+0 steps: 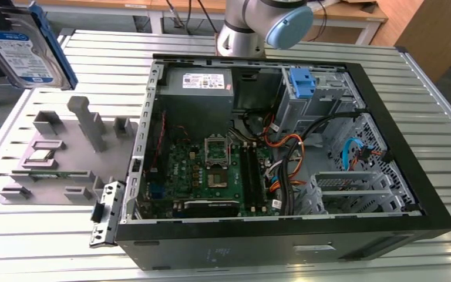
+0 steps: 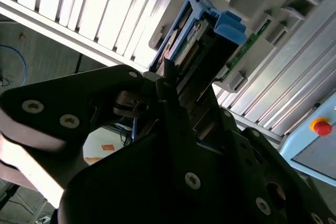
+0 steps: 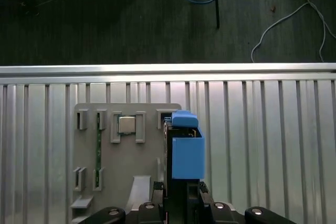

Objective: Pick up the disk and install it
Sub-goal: 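Pick up the disk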

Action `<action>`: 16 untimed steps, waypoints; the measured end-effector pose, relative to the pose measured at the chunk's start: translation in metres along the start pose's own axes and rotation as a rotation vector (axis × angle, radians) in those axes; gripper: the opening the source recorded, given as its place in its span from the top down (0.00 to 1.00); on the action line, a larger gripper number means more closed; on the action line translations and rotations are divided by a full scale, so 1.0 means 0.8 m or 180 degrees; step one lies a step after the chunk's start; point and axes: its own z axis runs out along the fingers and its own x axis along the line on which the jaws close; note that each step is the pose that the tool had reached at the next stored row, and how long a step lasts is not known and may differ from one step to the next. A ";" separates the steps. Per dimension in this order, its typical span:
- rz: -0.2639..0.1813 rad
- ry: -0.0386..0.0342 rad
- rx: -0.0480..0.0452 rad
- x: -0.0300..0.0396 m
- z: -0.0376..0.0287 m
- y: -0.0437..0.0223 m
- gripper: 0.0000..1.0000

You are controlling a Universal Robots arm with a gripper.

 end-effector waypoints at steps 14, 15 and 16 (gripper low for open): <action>0.0000 -0.0004 0.0000 -0.0032 -0.0442 0.0018 0.65; 0.0000 -0.0005 0.0000 -0.0035 -0.0471 0.0019 0.65; 0.0000 -0.0006 0.0000 -0.0036 -0.0498 0.0020 0.65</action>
